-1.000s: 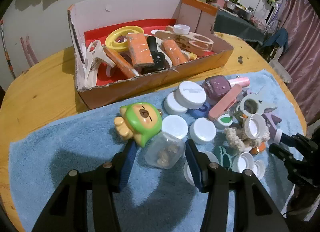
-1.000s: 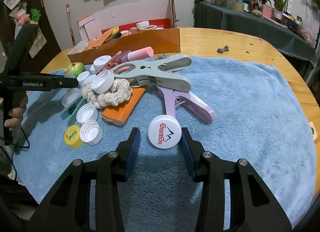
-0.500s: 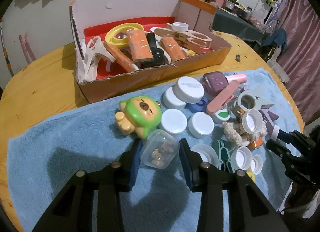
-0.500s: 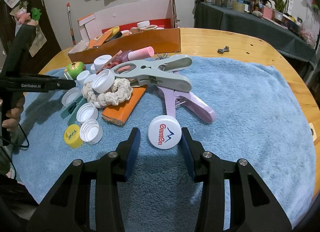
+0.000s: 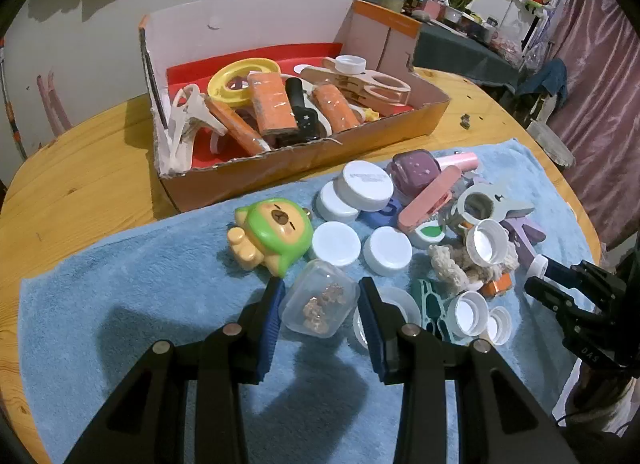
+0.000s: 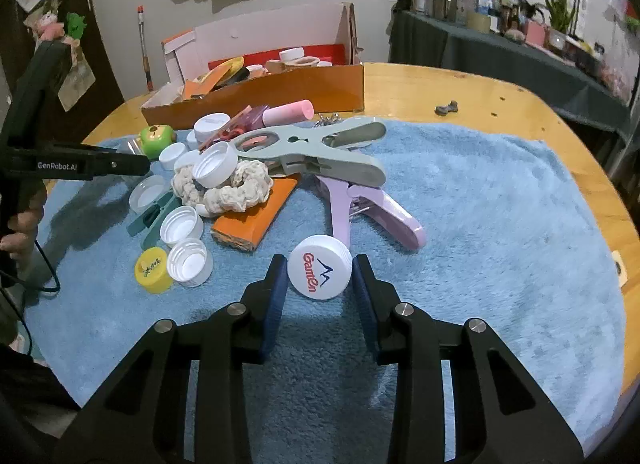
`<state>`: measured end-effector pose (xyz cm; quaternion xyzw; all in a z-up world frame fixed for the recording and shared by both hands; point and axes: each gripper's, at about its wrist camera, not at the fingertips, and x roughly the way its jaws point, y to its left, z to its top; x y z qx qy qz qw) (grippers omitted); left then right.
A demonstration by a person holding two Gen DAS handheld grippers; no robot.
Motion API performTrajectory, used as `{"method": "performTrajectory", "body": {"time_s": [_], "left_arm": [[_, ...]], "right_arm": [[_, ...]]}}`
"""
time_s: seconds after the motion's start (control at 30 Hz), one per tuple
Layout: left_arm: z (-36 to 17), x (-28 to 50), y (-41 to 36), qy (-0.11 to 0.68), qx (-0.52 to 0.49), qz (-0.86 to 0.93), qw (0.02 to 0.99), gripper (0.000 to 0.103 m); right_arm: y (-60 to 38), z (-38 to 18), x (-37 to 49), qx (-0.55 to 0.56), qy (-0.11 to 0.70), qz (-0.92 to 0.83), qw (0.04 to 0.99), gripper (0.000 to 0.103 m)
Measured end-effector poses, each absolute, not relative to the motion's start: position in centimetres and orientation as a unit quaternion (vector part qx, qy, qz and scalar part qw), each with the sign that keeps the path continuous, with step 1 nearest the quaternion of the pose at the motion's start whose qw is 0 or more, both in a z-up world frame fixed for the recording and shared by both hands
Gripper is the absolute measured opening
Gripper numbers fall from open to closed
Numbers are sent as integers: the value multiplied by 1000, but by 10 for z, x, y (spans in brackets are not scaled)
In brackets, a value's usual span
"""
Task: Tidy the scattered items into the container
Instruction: 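Close left gripper on the clear coin box while right closes on the white GenOn cap, then carry the clear coin box and white GenOn cap with both tools into the box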
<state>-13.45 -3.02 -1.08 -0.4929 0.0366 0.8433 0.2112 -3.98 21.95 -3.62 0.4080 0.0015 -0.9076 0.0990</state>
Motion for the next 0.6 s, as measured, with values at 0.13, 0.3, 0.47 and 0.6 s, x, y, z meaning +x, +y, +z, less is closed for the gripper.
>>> {"method": "performTrajectory", "body": {"time_s": [0.13,0.3,0.47,0.6], "left_arm": [[-10,-134,-30,36,-491,844,212,40],[-9,-134,-29,36,-490,845,212,40],[-9,-134,-29,33,-490,844,214,40],[-6,-133,-29,33,-487,846,215,40]], "right_arm": [[217,-34,-38,405,8,-909,100,31],[216,-32,-37,400,18,-911,100,31],[217,-29,-37,394,14,-913,101,31],[218,-22,-35,384,14,-917,103,31]]}}
